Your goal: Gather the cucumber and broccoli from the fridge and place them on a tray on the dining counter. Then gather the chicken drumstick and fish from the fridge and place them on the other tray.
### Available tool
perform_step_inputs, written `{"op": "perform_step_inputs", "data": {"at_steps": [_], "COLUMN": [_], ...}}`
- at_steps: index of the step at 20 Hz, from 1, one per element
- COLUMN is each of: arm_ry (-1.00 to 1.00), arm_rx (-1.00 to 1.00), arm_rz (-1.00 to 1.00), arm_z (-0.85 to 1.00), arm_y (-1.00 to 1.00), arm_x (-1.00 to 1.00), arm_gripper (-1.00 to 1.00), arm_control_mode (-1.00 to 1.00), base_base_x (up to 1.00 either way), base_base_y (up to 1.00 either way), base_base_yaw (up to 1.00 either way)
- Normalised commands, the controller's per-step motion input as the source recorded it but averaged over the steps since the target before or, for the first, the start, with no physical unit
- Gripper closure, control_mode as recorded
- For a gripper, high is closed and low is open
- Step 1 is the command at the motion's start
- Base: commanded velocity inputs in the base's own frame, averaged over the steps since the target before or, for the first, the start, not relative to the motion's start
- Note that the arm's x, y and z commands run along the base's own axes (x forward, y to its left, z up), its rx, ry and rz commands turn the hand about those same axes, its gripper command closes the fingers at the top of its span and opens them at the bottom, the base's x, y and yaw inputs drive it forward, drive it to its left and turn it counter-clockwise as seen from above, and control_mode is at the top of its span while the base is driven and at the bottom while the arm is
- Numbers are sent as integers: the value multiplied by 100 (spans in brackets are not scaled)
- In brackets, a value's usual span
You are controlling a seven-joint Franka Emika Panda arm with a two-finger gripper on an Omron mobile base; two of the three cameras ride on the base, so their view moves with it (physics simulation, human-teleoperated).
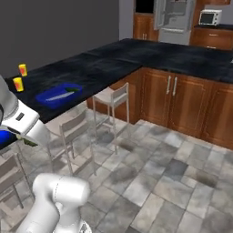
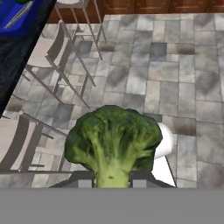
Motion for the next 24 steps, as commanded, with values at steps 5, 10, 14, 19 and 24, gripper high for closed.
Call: {"op": "perform_step_inputs", "data": {"at_steps": [5, 10, 14, 19, 24], "arm_ry": [0, 0, 0, 0, 0], "arm_rx": [0, 0, 0, 0, 0], "arm_rz": [0, 0, 0, 0, 0], "arm_z": [0, 0, 0, 0, 0], "arm_y": [0, 0, 0, 0, 0], "arm_x": [0, 0, 0, 0, 0], "arm_gripper": [100, 100, 100, 100, 100], "arm_control_mode": [100, 100, 100, 100, 100], "base_base_x": [85, 83, 82, 80, 78], "base_base_y": [-35, -35, -35, -34, -32], "base_base_yaw": [44, 45, 45, 46, 47]}}
